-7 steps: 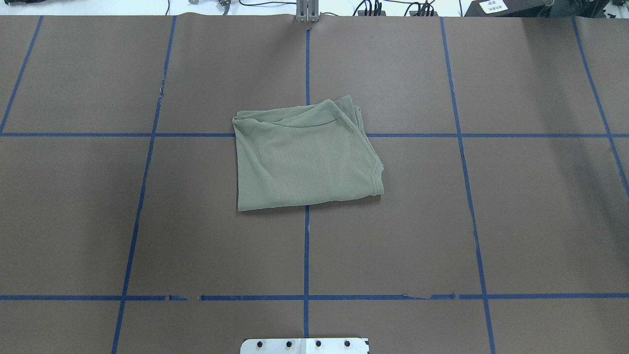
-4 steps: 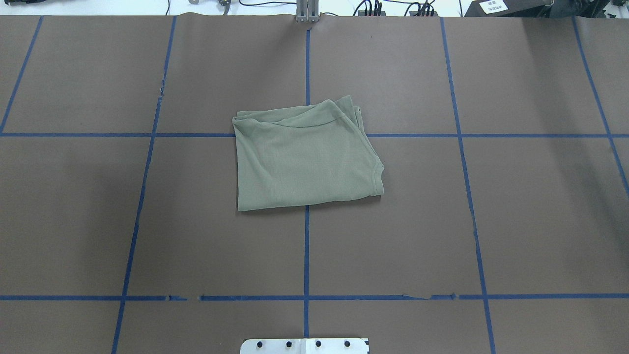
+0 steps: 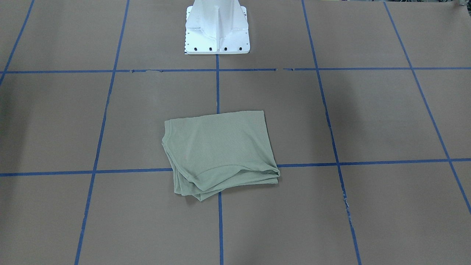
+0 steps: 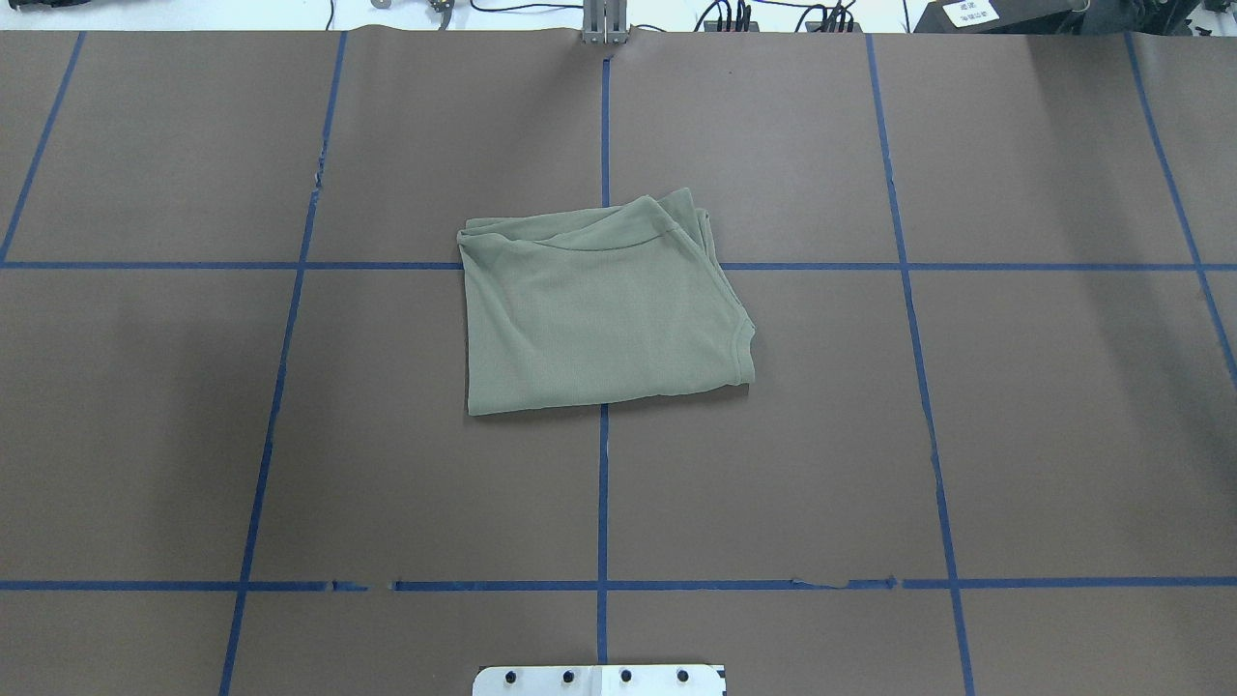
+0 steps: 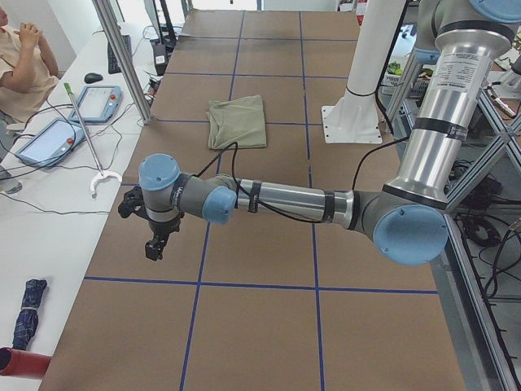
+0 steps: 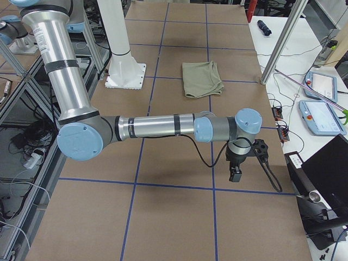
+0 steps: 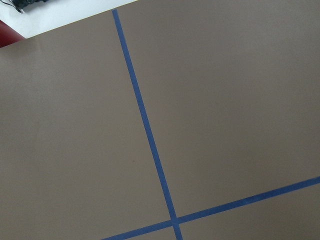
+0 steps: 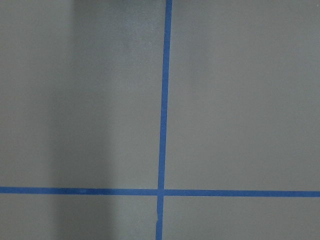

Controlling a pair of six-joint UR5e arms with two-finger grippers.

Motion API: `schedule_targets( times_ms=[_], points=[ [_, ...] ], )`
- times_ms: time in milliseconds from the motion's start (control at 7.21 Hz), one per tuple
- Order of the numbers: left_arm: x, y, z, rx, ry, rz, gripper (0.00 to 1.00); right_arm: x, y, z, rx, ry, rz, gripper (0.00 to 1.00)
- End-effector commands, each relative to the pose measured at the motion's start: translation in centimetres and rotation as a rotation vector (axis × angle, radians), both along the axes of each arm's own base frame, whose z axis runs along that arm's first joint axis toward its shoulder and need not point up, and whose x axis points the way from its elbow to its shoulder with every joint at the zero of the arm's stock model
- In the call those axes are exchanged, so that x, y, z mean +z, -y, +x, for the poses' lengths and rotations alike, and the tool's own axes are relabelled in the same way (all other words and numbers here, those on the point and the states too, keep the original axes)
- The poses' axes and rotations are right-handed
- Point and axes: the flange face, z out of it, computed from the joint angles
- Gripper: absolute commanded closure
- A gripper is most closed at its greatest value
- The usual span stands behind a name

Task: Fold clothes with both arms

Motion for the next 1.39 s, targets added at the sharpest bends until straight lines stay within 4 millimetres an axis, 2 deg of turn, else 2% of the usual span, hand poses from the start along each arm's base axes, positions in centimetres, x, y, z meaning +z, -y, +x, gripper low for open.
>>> schedule_targets(
  times_ms=[0,139,278,416,555,694,833,971,1249],
  points=[
    [-0.4,-0.1,0.1,0.002,-0.009,0.017,0.00,0.6,-0.5,-1.3,-0.017,0.008,-0.013,0.00],
    [-1.1,-0.1,0.1,0.003,-0.008,0.032,0.00,1.1,-0.8,-2.3,-0.033,0.011,-0.023,0.00],
    [-1.9,-2.0,0.2,0.010,-0.007,0.052,0.00,0.8,-0.8,-4.3,-0.061,0.035,-0.024,0.00],
    [-0.4,-5.1,0.4,0.019,-0.007,0.044,0.00,1.2,-0.9,-4.8,-0.069,0.039,-0.035,0.00],
    [-0.2,-8.5,0.3,0.021,-0.015,0.048,0.00,0.1,-0.8,-5.0,-0.072,0.066,-0.017,0.00],
    [-1.2,-10.0,0.3,0.024,-0.027,0.055,0.00,0.3,-1.7,-5.0,-0.073,0.074,-0.017,0.00],
    [-0.2,-11.0,0.2,0.019,-0.025,0.037,0.00,1.3,-3.4,-4.8,-0.083,0.070,-0.019,0.00],
    [-0.1,-11.0,0.2,0.017,-0.021,0.036,0.00,0.2,-4.3,-4.6,-0.083,0.074,0.004,0.00],
    [-0.6,-10.6,0.3,0.017,-0.019,0.048,0.00,0.4,-5.1,-4.5,-0.082,0.076,0.003,0.00]
  ],
)
